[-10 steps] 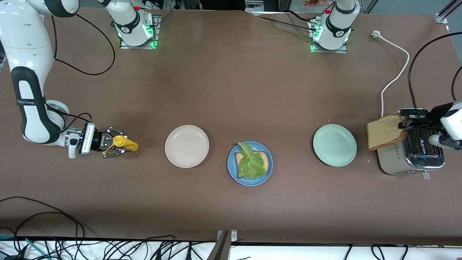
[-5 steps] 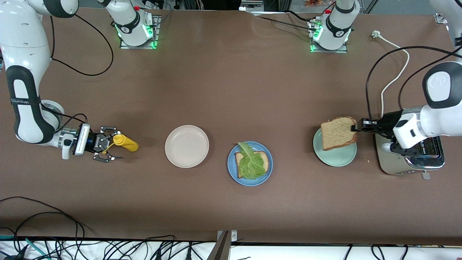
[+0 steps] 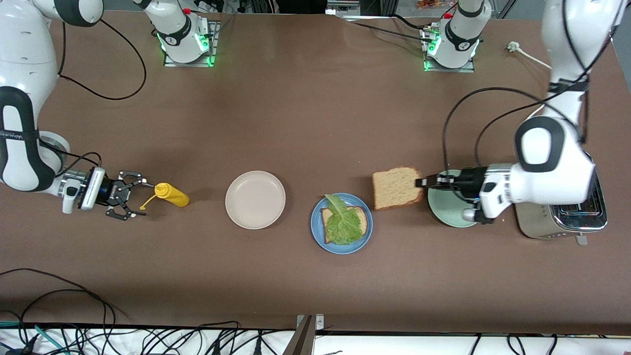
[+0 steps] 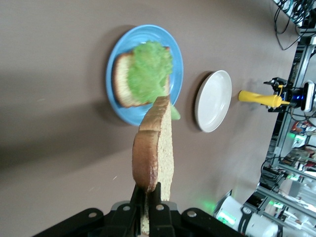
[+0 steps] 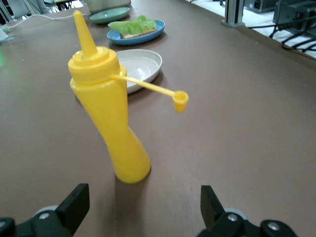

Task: Make sandwich in blue plate with both arms
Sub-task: 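Carry the bread over the blue plate while the right gripper withdraws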

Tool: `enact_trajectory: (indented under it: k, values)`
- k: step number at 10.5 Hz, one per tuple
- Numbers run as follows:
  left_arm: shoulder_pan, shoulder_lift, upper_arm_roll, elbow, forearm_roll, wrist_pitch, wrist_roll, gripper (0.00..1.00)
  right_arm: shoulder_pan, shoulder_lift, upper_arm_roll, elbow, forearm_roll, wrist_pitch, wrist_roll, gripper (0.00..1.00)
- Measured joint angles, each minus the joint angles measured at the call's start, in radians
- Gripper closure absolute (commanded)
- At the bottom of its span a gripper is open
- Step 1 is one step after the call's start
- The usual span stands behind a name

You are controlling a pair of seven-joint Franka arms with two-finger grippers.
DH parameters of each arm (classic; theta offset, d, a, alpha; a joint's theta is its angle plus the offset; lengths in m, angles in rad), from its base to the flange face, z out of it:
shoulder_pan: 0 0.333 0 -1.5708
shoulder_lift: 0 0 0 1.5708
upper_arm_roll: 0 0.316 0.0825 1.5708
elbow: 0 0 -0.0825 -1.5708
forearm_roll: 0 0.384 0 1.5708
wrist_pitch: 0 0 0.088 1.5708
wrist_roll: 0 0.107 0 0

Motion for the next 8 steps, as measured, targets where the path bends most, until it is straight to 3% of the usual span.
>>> enact_trajectory:
  k: [3,5,8]
  values:
    - [-0.12,0.077,0.0,0.001,-0.152,0.132,-0.002,1.0,-0.001,-0.031,-0.029,0.098,-0.165,-0.003,0.21,0.0]
    - [-0.157,0.129,0.0,0.002,-0.25,0.203,-0.001,1.0,0.002,-0.112,-0.026,0.135,-0.31,-0.012,0.432,0.01]
    - [-0.2,0.175,0.0,0.031,-0.296,0.301,-0.001,1.0,0.007,-0.266,0.064,0.153,-0.568,-0.016,0.832,0.0]
